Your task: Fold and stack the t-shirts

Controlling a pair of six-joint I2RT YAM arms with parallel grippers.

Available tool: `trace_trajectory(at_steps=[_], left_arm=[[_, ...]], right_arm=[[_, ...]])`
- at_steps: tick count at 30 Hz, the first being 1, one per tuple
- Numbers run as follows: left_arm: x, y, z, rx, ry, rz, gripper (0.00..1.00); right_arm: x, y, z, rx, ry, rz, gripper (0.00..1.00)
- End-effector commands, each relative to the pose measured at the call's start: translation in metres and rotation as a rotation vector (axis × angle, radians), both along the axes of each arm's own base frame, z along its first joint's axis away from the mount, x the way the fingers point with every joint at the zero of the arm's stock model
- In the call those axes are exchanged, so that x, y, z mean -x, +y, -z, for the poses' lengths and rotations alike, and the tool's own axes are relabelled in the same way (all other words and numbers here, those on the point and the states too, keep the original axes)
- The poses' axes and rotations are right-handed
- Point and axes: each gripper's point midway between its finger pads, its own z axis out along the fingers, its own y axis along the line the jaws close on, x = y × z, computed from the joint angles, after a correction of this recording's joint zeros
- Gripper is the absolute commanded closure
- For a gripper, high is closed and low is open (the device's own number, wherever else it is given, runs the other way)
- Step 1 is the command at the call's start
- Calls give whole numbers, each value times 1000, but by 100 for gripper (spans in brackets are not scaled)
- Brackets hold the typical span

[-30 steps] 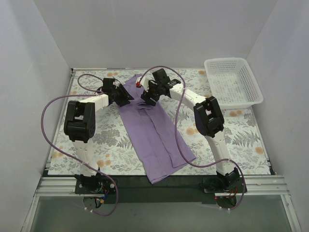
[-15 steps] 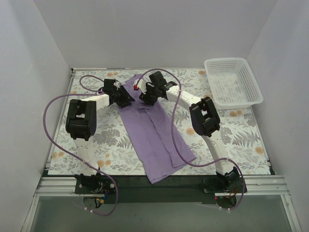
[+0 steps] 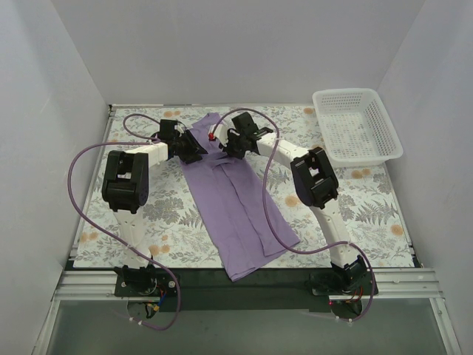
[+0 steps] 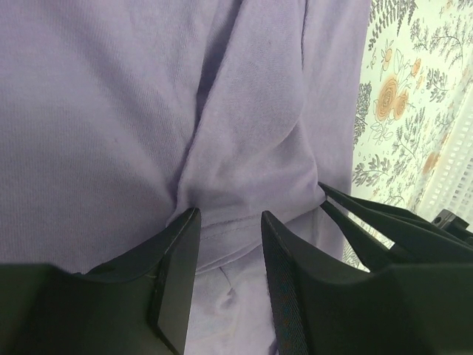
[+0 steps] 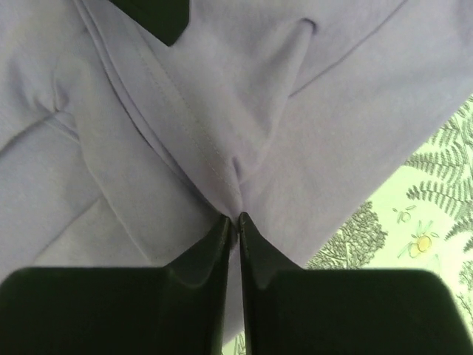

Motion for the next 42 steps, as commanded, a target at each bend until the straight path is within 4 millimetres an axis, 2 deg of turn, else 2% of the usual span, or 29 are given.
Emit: trace_trajectory(at_steps=[1,4,6,7,9,11,13,14,15,16,17,18,19,20,21,22,23,25,27,28,29,30,31,32,33,34,35,39,42], left_arm=[[4,11,14,-56,43,-15,62],[2,10,10,-46,33,-10,61],[-2,7,2,-34,12,11,59],[-5,5,-5,-30,-7,22,59],[-12,3,-23,-23,-64,39,57],[-19,4,-66,-40,-198,59,55],[-23,8,-99,-68,-320,56,47],[-22,12,-134,-103,-419,73,45],[-20,15,-149,-129,-464,78,42],[-13,17,-161,-148,-496,89,41],[-2,21,-192,-186,-590,114,39],[6,23,-207,-205,-643,128,38],[24,23,-198,-219,-646,166,30],[34,26,-203,-231,-675,164,15],[50,32,-233,-217,-747,105,7],[67,34,-215,-202,-704,96,6],[90,31,-237,-168,-778,142,8],[128,6,-227,-44,-770,293,14],[157,-20,-223,15,-754,415,16],[168,-32,-218,6,-754,466,16],[181,-45,-209,-17,-729,517,16],[217,-83,-194,-17,-689,655,16],[233,-97,-185,-61,-691,713,16],[245,-107,-175,-103,-670,735,22],[286,-133,-164,-98,-640,852,26],[303,-141,-157,-102,-612,879,30],[336,-151,-140,-138,-575,950,34],[394,-160,-92,-268,-465,1005,39],[419,-162,-63,-387,-425,1007,41]], right_arm=[[-6,-8,-18,-6,-47,10,83],[1,-13,-15,4,-32,6,80],[6,-17,-18,6,-29,7,71],[7,-19,-21,4,-27,14,66],[11,-23,-35,-10,-33,26,45],[11,-30,-63,-39,-59,47,23],[20,-41,-73,-44,-51,54,16],[25,-46,-99,-69,-86,52,11],[31,-51,-107,-75,-90,48,9],[41,-62,-102,-68,-68,47,7],[49,-69,-131,-96,-109,35,5],[55,-80,-137,-104,-110,36,4],[75,-89,-124,-106,-63,9,2],[89,-98,-157,-151,-118,-12,2],[97,-110,-165,-166,-160,-35,2],[132,-122,-174,-214,-194,-90,2],[143,-129,-176,-221,-265,-138,2],[175,-137,-179,-244,-271,-192,2],[204,-145,-150,-201,-169,-266,2],[242,-154,-129,-158,-89,-400,2],[263,-161,-113,-141,-60,-476,2],[282,-169,-101,-127,-43,-531,3],[295,-175,-103,-111,-124,-612,4],[308,-185,-86,-81,-108,-629,4],[308,-194,-82,-34,-118,-615,5],[309,-199,-83,-18,-130,-603,7],[314,-209,-76,-1,-96,-581,10],[326,-223,-70,-3,-71,-563,17],[329,-228,-65,-18,-54,-534,21]])
